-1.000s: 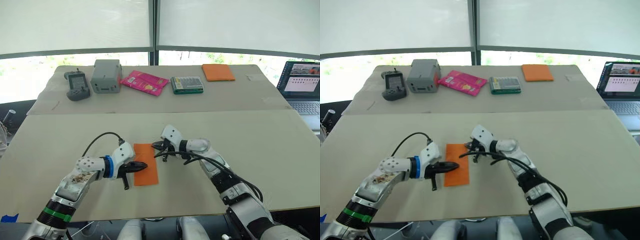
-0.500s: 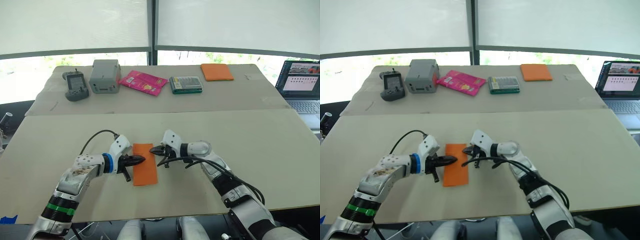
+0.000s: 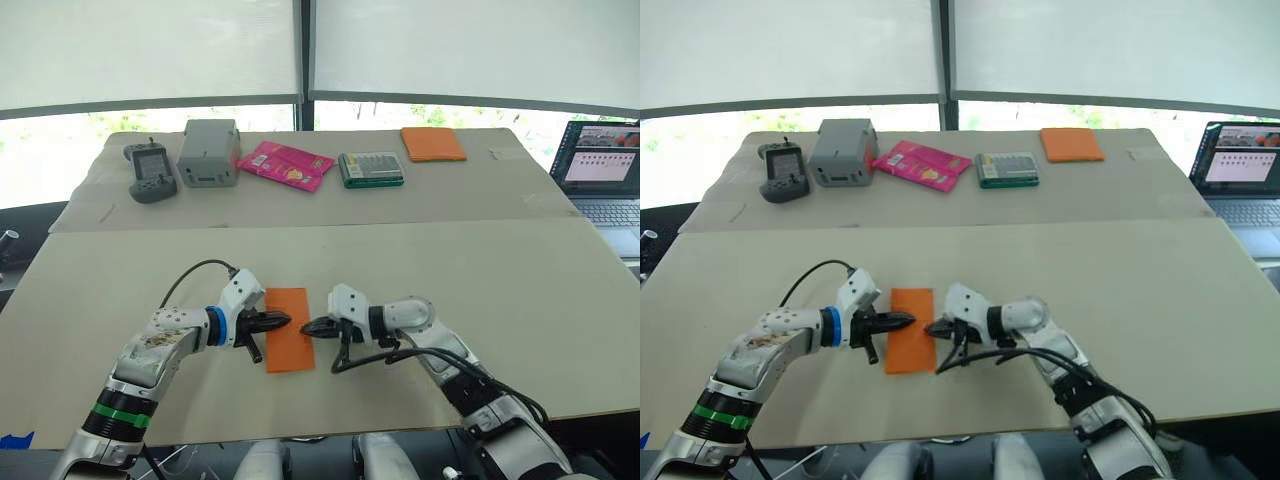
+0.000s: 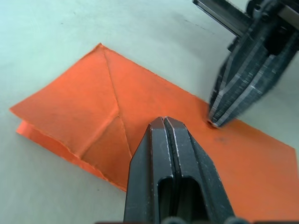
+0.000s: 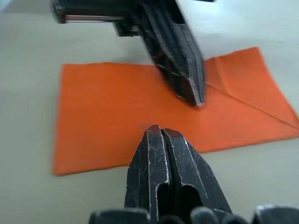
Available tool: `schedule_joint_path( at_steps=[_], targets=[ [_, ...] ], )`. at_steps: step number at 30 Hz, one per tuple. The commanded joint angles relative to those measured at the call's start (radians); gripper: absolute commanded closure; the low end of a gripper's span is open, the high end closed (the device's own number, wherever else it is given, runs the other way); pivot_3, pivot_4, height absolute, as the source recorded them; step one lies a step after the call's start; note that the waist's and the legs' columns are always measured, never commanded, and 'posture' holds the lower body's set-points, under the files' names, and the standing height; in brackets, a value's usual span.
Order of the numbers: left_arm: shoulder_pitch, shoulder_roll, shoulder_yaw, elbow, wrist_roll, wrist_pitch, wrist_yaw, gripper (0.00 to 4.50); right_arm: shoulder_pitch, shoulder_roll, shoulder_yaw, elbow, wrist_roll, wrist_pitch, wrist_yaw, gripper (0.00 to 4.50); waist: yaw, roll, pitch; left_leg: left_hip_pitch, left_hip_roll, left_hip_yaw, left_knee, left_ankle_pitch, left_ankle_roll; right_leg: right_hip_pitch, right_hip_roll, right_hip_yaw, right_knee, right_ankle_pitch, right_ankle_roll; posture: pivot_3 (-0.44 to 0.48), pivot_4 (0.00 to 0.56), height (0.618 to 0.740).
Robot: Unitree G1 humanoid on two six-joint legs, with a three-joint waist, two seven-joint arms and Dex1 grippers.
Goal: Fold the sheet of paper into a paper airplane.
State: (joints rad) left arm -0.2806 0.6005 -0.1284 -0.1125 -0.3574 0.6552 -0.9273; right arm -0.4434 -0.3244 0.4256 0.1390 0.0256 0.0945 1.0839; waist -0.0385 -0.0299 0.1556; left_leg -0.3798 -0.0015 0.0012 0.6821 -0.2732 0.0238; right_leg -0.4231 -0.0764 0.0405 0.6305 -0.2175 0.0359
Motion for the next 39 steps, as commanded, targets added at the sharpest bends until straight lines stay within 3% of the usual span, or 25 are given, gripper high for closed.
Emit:
schedule_joint_path(
  at_steps=[1,11,20,24,31,34,39],
  targets=[
    [0.004,0.014,-0.014,-0.021,-0.007,0.016,-0.018,4.5,0.058,-0.025,0.042,-0.084,0.015,0.069,0.036,4.45,0.002,0.0,0.0,0.0,0.0,0.0,0.0,0.0,0.0,0.0,0.0,0.0,0.0,0.0,0.0,0.0,0.15,0.74],
    [0.01,0.046,-0.007,-0.031,-0.017,0.034,-0.054,4.5,0.157,-0.08,0.056,-0.249,0.067,0.201,0.039,4.45,0.004,0.0,0.0,0.001,0.0,0.0,0.0,0.0,0.0,0.001,0.0,0.0,-0.001,0.0,0.0,0.0,0.15,0.74],
    [0.02,0.102,0.091,-0.053,-0.091,0.024,-0.104,4.5,0.097,-0.142,-0.093,-0.463,0.262,0.406,0.041,4.45,0.008,-0.001,0.0,-0.001,0.0,0.0,0.0,0.0,0.0,-0.001,0.0,0.0,-0.001,0.0,0.0,0.0,0.15,0.74],
    [0.034,0.11,0.132,-0.059,-0.107,0.017,-0.094,4.5,-0.003,-0.107,-0.097,-0.436,0.281,0.446,0.002,4.45,0.009,-0.001,0.001,0.0,0.0,0.0,0.0,0.0,0.0,-0.001,0.001,0.0,-0.001,0.0,0.0,0.0,0.15,0.74],
    [0.066,0.105,0.201,-0.109,-0.159,0.042,-0.052,4.5,-0.084,-0.082,-0.042,-0.282,0.161,0.364,-0.064,4.45,0.023,-0.001,0.001,-0.003,-0.001,0.001,0.0,0.0,0.0,-0.002,-0.001,-0.001,-0.001,0.0,0.0,0.0,0.15,0.74],
    [0.1,0.119,0.278,-0.142,-0.216,0.059,-0.053,4.5,-0.099,-0.126,-0.082,-0.298,0.176,0.374,-0.04,4.45,0.024,-0.001,0.001,-0.006,-0.001,0.001,0.001,0.0,0.0,-0.005,-0.001,0.0,-0.002,0.0,0.0,0.0,0.15,0.74],
    [0.124,0.114,0.228,-0.153,-0.191,0.035,-0.041,4.5,-0.11,-0.198,-0.134,-0.321,0.193,0.394,-0.022,4.45,0.026,-0.001,0.001,-0.004,0.0,0.0,0.0,0.0,0.0,-0.004,-0.001,-0.001,-0.001,0.0,0.0,0.0,0.15,0.74]
  ],
)
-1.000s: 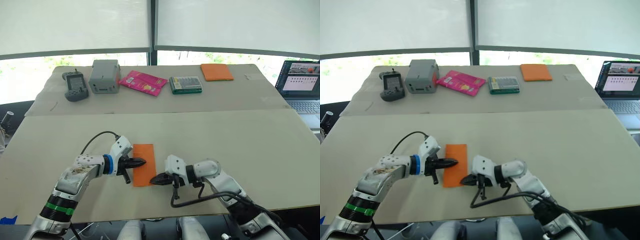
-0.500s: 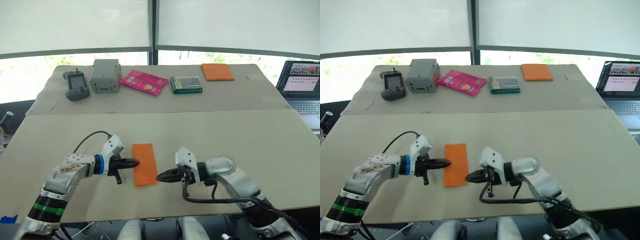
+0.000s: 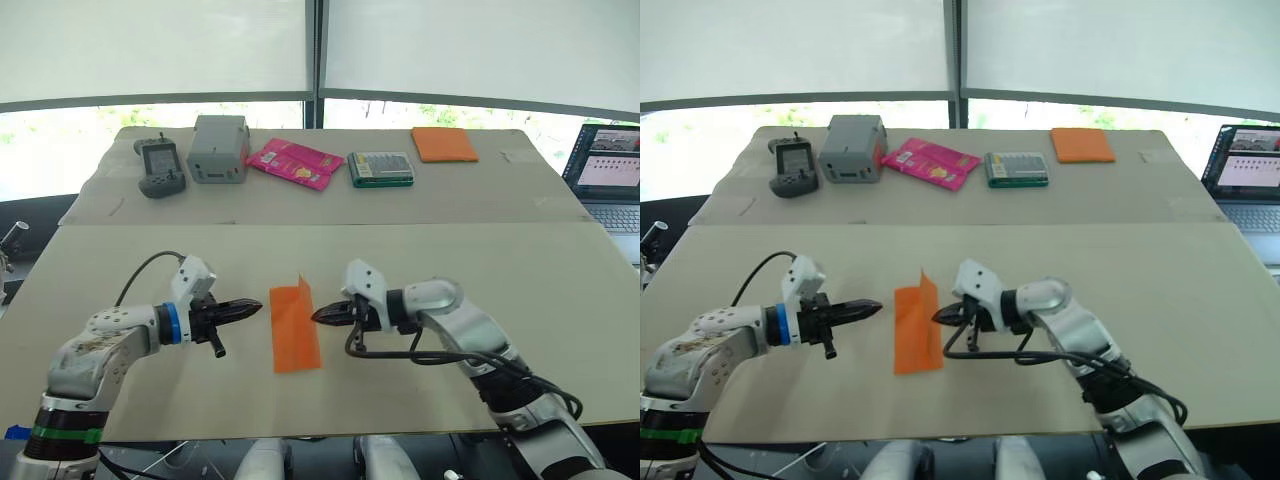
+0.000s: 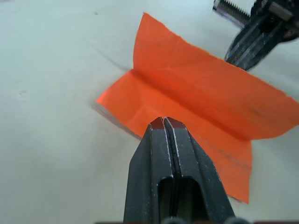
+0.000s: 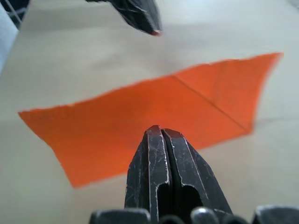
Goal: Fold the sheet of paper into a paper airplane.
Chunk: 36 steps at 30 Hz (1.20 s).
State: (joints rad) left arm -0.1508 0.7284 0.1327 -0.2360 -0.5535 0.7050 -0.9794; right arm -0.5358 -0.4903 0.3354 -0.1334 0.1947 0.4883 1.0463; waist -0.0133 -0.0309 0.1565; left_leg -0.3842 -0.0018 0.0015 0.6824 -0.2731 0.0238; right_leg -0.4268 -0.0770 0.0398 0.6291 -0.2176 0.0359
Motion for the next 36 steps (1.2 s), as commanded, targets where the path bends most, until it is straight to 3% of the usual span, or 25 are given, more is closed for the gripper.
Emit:
schedule_joint_path(
  at_steps=[1,9,19,24,31,36],
  targets=[
    [-0.014,-0.028,-0.058,-0.03,0.016,-0.021,0.02,4.5,-0.023,-0.057,-0.06,-0.054,0.024,0.008,0.017,4.45,0.003,0.0,0.0,0.0,0.0,0.0,0.0,0.0,0.0,0.0,0.0,0.0,0.0,0.0,0.0,0.0,0.15,0.74],
    [-0.124,-0.154,-0.214,0.018,0.062,-0.041,0.051,4.5,-0.043,-0.199,-0.156,-0.106,0.04,0.038,0.011,4.45,0.001,0.0,0.0,0.0,0.0,0.0,0.002,0.0,0.0,0.002,0.001,0.0,0.0,0.0,0.0,0.0,0.15,0.74],
    [-0.262,-0.299,-0.415,0.255,0.235,-0.083,0.106,4.5,-0.025,-0.209,-0.206,-0.216,0.078,0.113,-0.062,4.45,0.004,0.0,0.001,0.0,-0.001,0.0,0.003,0.0,0.0,0.003,0.001,0.0,-0.001,0.0,0.001,0.0,0.15,0.74],
    [-0.294,-0.323,-0.432,0.267,0.244,-0.09,0.082,4.5,0.038,-0.143,-0.115,-0.211,0.026,0.058,-0.116,4.45,0.004,0.0,0.0,0.0,-0.001,0.0,0.003,0.0,0.0,0.003,0.001,0.0,0.0,0.0,0.001,0.0,0.15,0.74],
    [-0.259,-0.28,-0.408,0.24,0.251,-0.095,0.068,4.5,0.044,-0.079,0.022,-0.001,-0.109,-0.075,-0.149,4.45,-0.002,0.0,0.0,0.001,-0.001,0.001,0.003,0.0,0.0,0.003,0.001,0.0,0.0,0.0,0.001,0.0,0.15,0.74],
    [-0.228,-0.249,-0.363,0.191,0.232,-0.081,0.078,4.5,0.054,-0.047,0.054,0.087,-0.139,-0.117,-0.134,4.45,-0.003,0.0,0.0,0.0,-0.001,0.001,0.003,0.0,0.0,0.002,0.001,0.0,0.001,0.0,0.001,0.0,0.15,0.74]
  ],
)
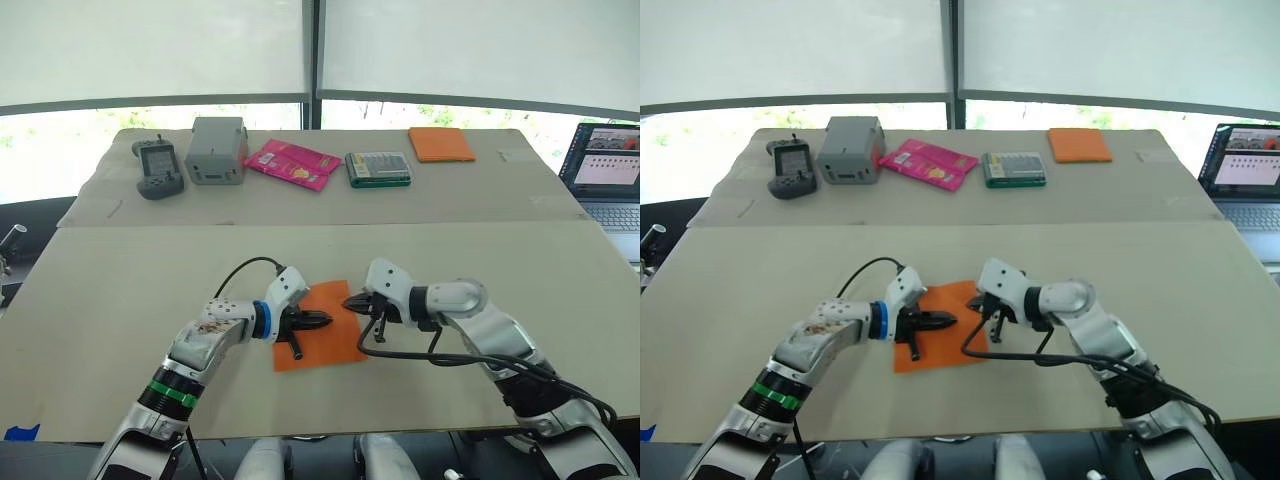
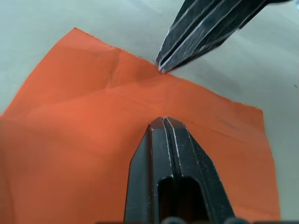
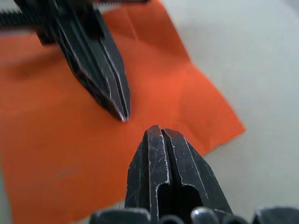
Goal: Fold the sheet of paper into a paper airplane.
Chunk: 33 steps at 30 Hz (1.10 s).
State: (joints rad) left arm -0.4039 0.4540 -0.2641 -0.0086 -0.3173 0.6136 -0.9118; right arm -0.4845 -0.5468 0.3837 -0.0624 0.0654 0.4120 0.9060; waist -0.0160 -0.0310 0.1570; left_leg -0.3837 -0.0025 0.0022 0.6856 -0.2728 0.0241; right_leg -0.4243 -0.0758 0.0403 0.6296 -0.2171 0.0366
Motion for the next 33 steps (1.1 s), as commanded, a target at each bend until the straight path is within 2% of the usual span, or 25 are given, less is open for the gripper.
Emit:
schedule_joint_path(
  at_steps=[1,6,11,15,18,22,24,33],
  targets=[
    [0.033,0.026,0.043,-0.042,-0.008,0.009,0.014,4.5,0.009,0.018,0.008,0.027,-0.012,-0.039,0.008,4.45,-0.001,0.0,0.0,0.0,0.0,0.0,0.0,0.0,0.0,0.0,0.0,0.0,0.0,0.0,0.0,0.0,0.15,0.74],
    [0.074,0.021,0.039,-0.06,0.008,0.0,0.033,4.5,0.02,0.026,0.022,0.056,-0.045,-0.054,0.015,4.45,0.0,0.0,0.0,0.003,0.0,0.0,0.0,0.0,0.0,0.003,0.0,0.0,0.0,0.0,0.0,0.0,0.15,0.74],
    [0.109,0.012,0.041,-0.088,0.006,0.011,0.063,4.5,-0.021,0.034,-0.083,0.009,0.027,-0.006,0.014,4.45,0.0,0.0,0.0,0.003,0.001,0.0,0.0,0.0,0.0,0.002,0.0,0.0,0.001,0.0,0.0,0.0,0.15,0.74],
    [0.128,-0.004,0.022,-0.09,0.019,0.002,0.086,4.5,-0.086,0.036,-0.16,0.052,0.051,0.058,-0.02,4.45,0.002,0.0,0.0,0.002,0.0,0.0,0.0,0.0,0.0,0.002,-0.001,0.0,0.0,0.0,0.0,0.0,0.15,0.74],
    [0.128,-0.014,0.015,-0.092,0.023,0.002,0.096,4.5,-0.107,0.05,-0.204,0.071,0.105,0.154,-0.011,3.68,0.007,0.0,0.0,0.003,0.0,0.0,0.0,0.0,0.0,0.003,-0.001,0.0,0.0,0.0,0.0,0.0,0.15,0.74],
    [0.126,-0.019,0.008,-0.092,0.028,-0.002,0.099,4.5,-0.131,0.081,-0.226,0.111,0.101,0.247,-0.083,2.2,0.008,0.0,0.0,0.002,0.0,-0.001,0.0,0.0,0.0,0.002,-0.001,0.0,0.0,0.0,0.0,0.0,0.15,0.74],
    [0.124,-0.019,0.003,-0.09,0.033,-0.006,0.099,4.5,-0.137,0.119,-0.258,0.116,0.156,0.351,-0.103,1.61,0.007,0.0,0.0,0.002,0.0,0.0,0.0,0.0,0.0,0.002,-0.001,0.0,0.0,0.0,0.0,0.0,0.15,0.74],
    [0.12,-0.011,-0.015,-0.091,0.051,-0.02,0.095,4.5,-0.12,0.167,-0.251,0.106,0.225,0.521,-0.121,1.61,0.007,0.001,0.0,0.002,0.0,-0.001,0.0,0.0,0.0,0.002,-0.001,0.0,0.0,0.0,0.0,0.0,0.15,0.74]
  ],
)
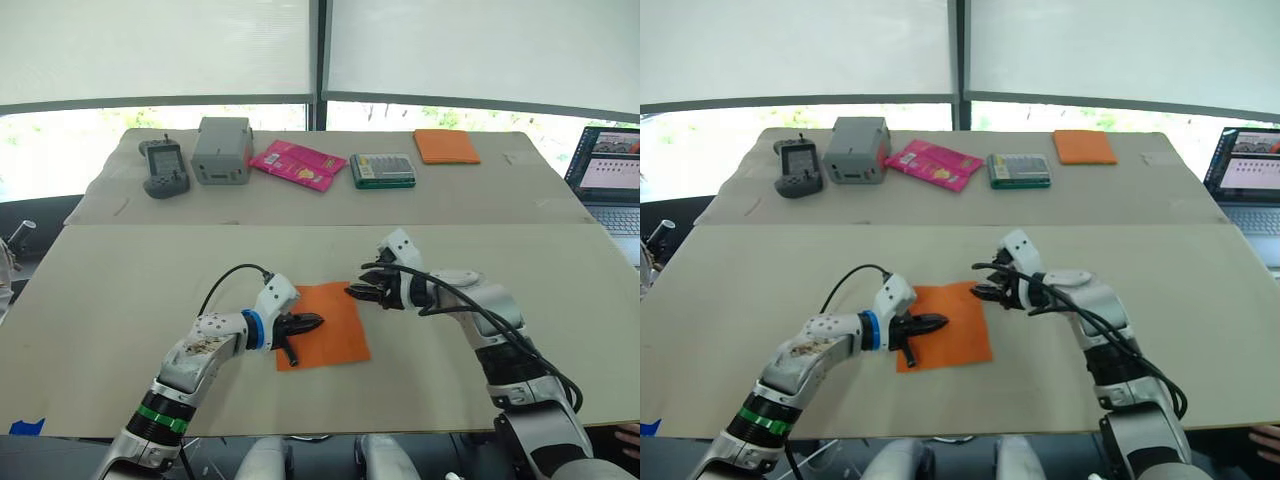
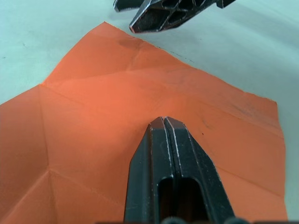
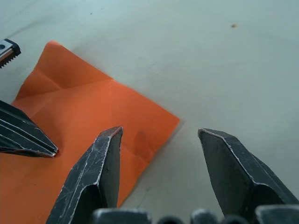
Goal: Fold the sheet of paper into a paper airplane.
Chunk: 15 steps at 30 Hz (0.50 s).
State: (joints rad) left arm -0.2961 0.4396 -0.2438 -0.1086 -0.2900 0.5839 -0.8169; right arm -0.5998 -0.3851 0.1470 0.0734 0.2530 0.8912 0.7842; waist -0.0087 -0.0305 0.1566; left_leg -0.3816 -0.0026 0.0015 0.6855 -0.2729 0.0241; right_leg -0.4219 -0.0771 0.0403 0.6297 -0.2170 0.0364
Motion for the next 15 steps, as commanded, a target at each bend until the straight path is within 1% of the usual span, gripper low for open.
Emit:
schedule_joint_path(
  at_steps=[1,12,15],
  targets=[
    [0.013,0.003,-0.035,0.009,0.025,0.009,0.0,4.5,-0.002,0.013,-0.018,-0.032,0.05,0.053,0.001,1.61,0.0,0.0,0.0,0.0,0.0,0.0,0.0,0.0,0.0,0.0,0.0,0.0,0.0,0.0,0.0,0.0,0.15,0.74],
    [0.014,0.01,-0.023,0.014,0.023,0.012,-0.011,4.5,0.006,0.038,-0.042,-0.072,0.129,0.067,0.0,1.61,-0.003,0.0,0.0,0.0,0.0,0.0,0.0,0.0,0.0,0.0,0.0,0.0,0.0,0.0,0.0,0.0,0.15,0.74],
    [0.01,0.009,-0.023,0.018,0.025,0.009,-0.013,4.5,0.005,0.019,-0.017,-0.098,0.118,0.034,0.011,1.61,-0.003,0.0,0.0,0.0,0.0,0.0,0.0,0.0,0.0,0.0,0.0,0.0,0.0,0.0,0.0,0.0,0.15,0.74]
  ],
)
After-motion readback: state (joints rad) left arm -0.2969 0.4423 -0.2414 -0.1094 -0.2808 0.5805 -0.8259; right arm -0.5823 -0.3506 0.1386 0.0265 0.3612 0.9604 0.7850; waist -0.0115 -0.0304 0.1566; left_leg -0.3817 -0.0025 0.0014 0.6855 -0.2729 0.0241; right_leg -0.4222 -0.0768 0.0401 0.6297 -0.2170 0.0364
